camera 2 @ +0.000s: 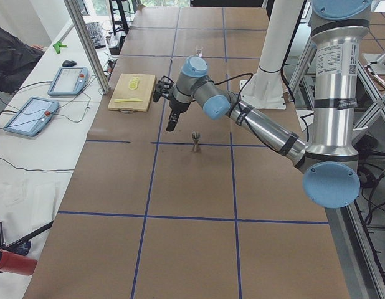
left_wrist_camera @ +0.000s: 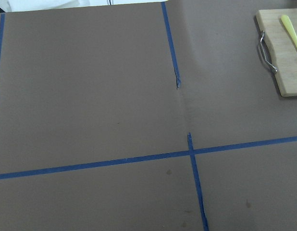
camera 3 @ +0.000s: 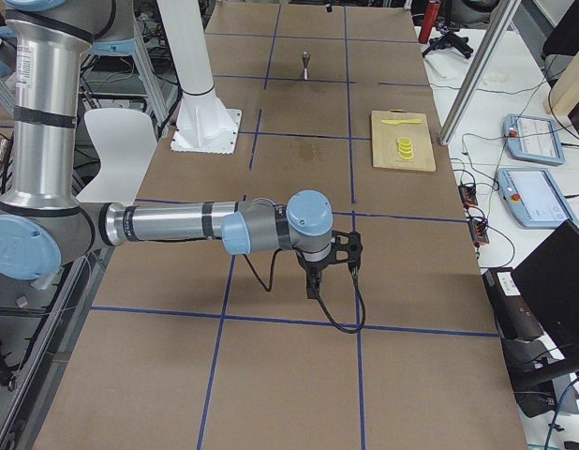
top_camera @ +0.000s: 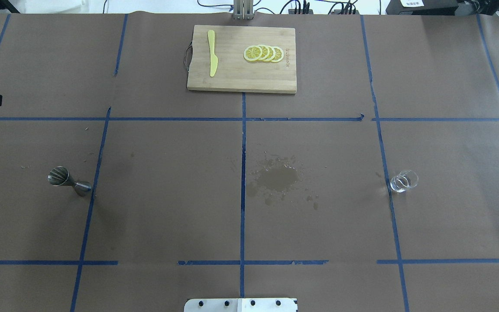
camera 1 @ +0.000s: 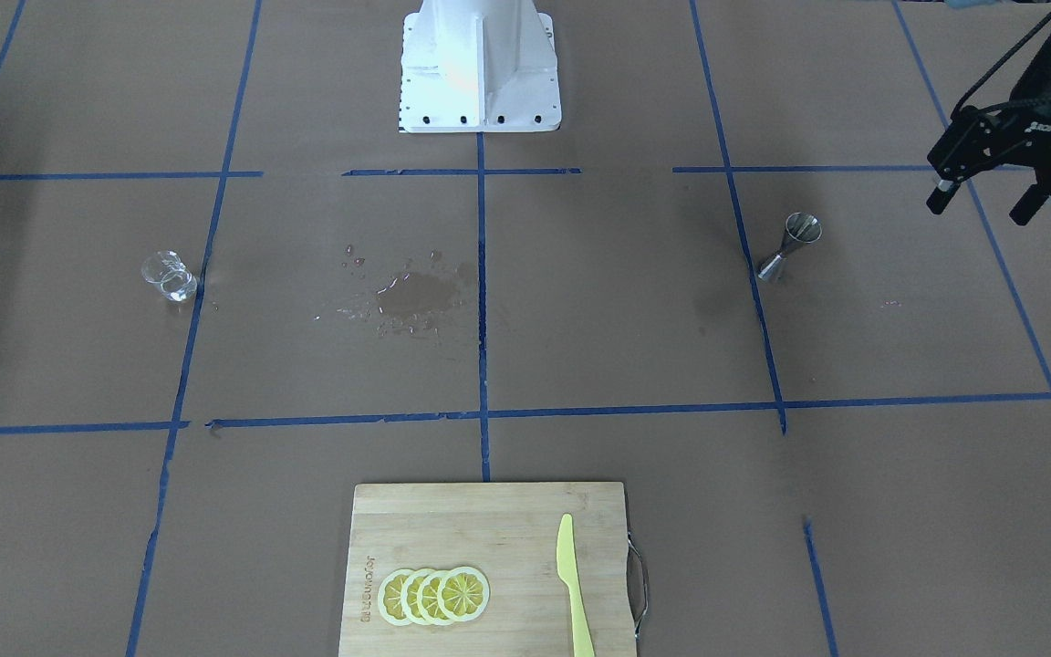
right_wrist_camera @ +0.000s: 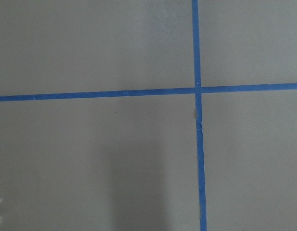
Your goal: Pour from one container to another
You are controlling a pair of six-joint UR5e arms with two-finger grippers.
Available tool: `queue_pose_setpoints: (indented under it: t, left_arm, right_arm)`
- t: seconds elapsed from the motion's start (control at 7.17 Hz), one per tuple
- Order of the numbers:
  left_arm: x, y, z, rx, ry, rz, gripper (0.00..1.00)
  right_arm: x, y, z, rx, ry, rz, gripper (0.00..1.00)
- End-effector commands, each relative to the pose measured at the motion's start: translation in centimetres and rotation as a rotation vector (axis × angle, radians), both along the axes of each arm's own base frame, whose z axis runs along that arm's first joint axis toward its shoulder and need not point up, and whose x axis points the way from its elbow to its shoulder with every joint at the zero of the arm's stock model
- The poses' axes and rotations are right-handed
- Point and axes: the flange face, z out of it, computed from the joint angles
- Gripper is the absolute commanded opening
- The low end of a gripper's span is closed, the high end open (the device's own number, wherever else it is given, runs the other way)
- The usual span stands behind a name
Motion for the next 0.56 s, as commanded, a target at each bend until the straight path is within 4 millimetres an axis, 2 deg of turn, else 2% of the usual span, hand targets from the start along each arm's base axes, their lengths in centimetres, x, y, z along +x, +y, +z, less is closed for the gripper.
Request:
queue_pose_setpoints:
  t: [0.0,0.14,0.28,0.42]
  left_arm:
    - [-0.4,6.1,2.7,0.075,0.080,-0.032,1.00]
    - [1.0,6.8,2.9,0.021,0.102,-0.063,1.00]
    - [4.9,8.0,2.5,-0.035,0.114,-0.101,1.00]
    - [8.8,10.6,2.9,-0.085,0.102,-0.134,1.00]
  right_arm:
    - [-0.9,1.7,-0.3,0.030,-0.003,-0.015,1.00]
    - [-1.2,1.8,-0.9,0.027,-0.006,-0.009,1.00]
    - [-1.7,2.6,-1.7,0.036,0.006,-0.019,1.00]
    - [-1.9,2.8,-2.1,0.032,0.020,-0.006,1.00]
